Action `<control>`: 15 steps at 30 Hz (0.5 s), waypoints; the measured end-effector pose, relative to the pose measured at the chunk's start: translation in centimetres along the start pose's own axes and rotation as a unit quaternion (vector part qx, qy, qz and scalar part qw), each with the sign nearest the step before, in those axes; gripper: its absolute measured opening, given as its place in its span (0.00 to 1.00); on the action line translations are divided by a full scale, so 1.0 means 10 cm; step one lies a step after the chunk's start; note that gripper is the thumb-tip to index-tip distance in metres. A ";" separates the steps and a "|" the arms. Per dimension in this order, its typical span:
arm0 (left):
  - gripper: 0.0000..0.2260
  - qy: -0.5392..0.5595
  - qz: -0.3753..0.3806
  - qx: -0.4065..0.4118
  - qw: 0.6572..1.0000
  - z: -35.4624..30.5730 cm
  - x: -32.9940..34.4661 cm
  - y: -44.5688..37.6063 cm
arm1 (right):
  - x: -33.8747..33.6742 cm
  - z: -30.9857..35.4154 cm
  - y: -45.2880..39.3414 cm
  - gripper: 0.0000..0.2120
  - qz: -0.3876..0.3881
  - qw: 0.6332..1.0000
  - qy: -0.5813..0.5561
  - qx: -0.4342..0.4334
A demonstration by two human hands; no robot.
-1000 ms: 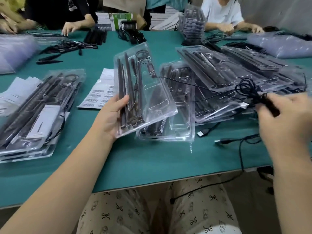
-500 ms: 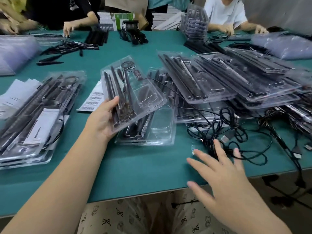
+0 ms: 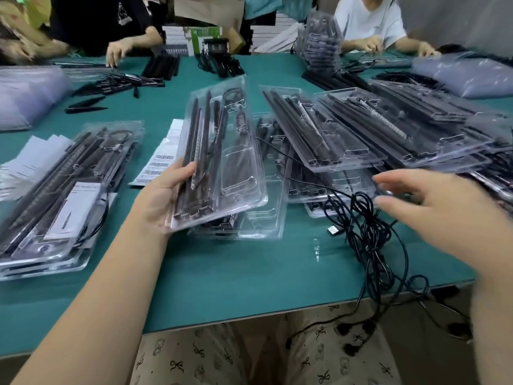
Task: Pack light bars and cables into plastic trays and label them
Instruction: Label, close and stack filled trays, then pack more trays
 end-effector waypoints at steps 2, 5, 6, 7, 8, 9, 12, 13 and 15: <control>0.16 -0.010 -0.014 0.018 1.000 -0.01 -0.01 0.00 | 0.27 0.00 -0.04 0.26 0.112 0.993 0.022 0.034; 0.14 -0.033 -0.035 0.047 0.998 -0.04 -0.02 0.03 | 0.43 -0.02 -0.04 0.21 0.100 0.993 -0.016 0.068; 0.14 -0.037 -0.042 0.052 0.997 -0.05 -0.01 0.03 | 0.42 -0.01 -0.03 0.14 0.058 0.996 -0.016 0.059; 0.14 -0.034 -0.047 0.056 0.997 -0.04 0.00 0.02 | 0.38 0.00 -0.03 0.09 0.011 0.999 0.017 0.044; 0.12 -0.023 -0.050 0.060 0.997 -0.04 0.01 0.02 | 0.32 0.01 -0.02 0.06 -0.041 0.997 0.059 0.027; 0.11 -0.011 -0.053 0.061 0.997 -0.04 0.02 0.01 | 0.25 0.02 0.00 0.06 -0.094 0.992 0.087 0.012; 0.11 0.008 -0.076 0.062 0.995 -0.04 0.03 0.00 | 0.03 0.09 0.09 0.09 -0.192 0.979 0.065 0.006; 0.10 0.016 -0.083 0.062 0.994 -0.04 0.03 0.00 | -0.03 0.09 0.11 0.08 -0.215 0.976 0.028 0.008; 0.10 0.024 -0.087 0.064 0.994 -0.04 0.03 0.00 | -0.15 0.10 0.09 0.06 -0.244 0.965 -0.091 0.014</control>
Point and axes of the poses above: each hand's wrist, its own y-axis away from the middle knuckle, its own x-axis out of the palm, z = x × y, the point moved 5 cm from there along -y, towards the middle knuckle, and after that the axes turned 9 degrees about -x, right-handed, at the moved point
